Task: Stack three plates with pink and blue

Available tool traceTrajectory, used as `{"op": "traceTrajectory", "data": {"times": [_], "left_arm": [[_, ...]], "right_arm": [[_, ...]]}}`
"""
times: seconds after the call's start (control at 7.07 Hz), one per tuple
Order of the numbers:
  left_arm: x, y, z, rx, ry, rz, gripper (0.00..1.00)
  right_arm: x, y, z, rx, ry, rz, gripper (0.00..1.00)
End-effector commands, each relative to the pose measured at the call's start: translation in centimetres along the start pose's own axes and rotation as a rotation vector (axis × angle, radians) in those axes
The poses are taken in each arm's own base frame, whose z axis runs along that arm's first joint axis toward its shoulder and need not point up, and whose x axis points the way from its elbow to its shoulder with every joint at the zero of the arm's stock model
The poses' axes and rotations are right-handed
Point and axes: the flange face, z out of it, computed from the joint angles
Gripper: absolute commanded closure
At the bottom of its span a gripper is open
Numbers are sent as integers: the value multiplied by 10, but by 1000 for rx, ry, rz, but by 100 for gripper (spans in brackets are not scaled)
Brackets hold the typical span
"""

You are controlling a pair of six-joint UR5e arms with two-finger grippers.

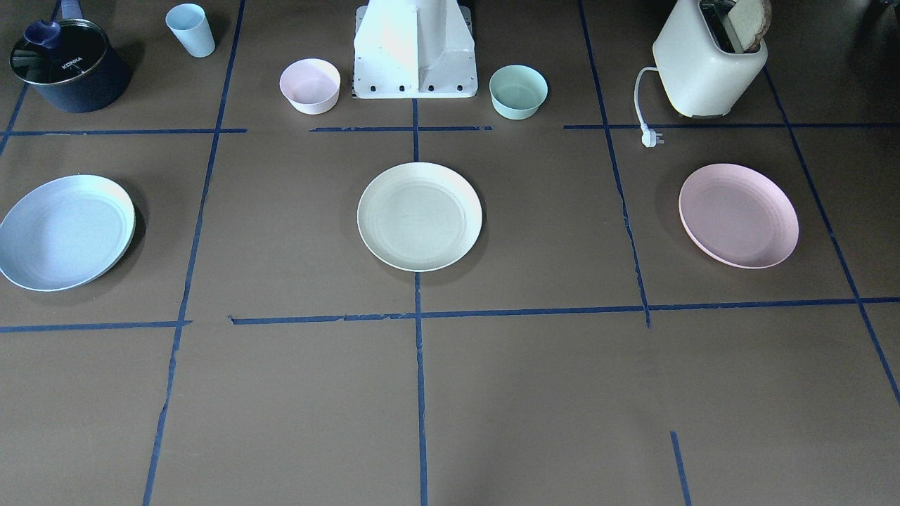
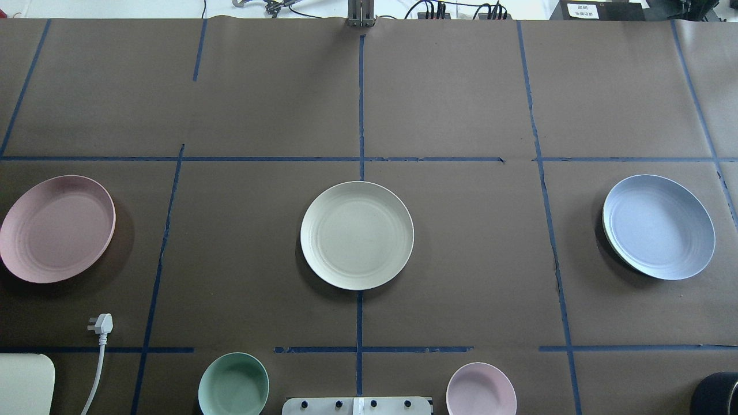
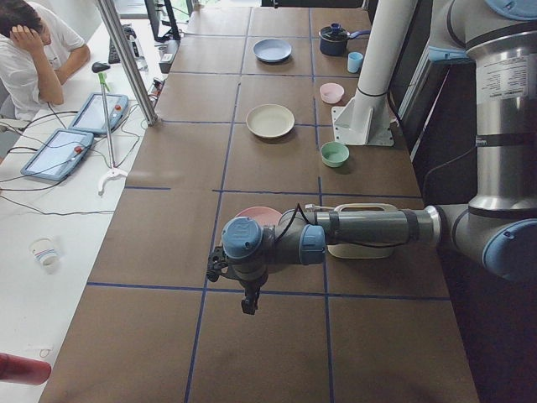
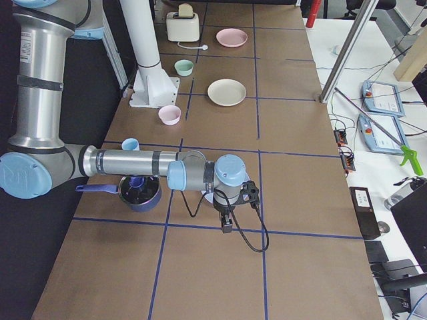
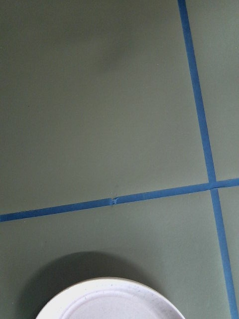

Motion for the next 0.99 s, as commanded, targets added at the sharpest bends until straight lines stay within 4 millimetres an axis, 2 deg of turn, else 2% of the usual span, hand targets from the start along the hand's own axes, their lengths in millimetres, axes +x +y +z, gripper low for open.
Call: {"op": "traceTrajectory", "data": {"times": [0.0,0.28,0.42,0.57,0.71,0.85], "left_arm": [[7,-3,0,-3,-7,19,0],[6,0,4,-10,-4,15,0],[11,-8,-1,6,-6,26,0],[28,-47,-23,90,-21,114,0],[39,-63,-36,130,-19,151,0],[46,-68,-33,142,-14,84,0]], "right_arm": [[-1,-1,0,1,-1,-1,0],[-1,-1,0,0,-2,-2,0],[-1,-1,1,-1,0,-4,0],[-1,-1,1,-1,0,-4,0],[-2,-1,1,-2,0,-5,0],[-2,-1,1,-3,-1,-6,0]]}}
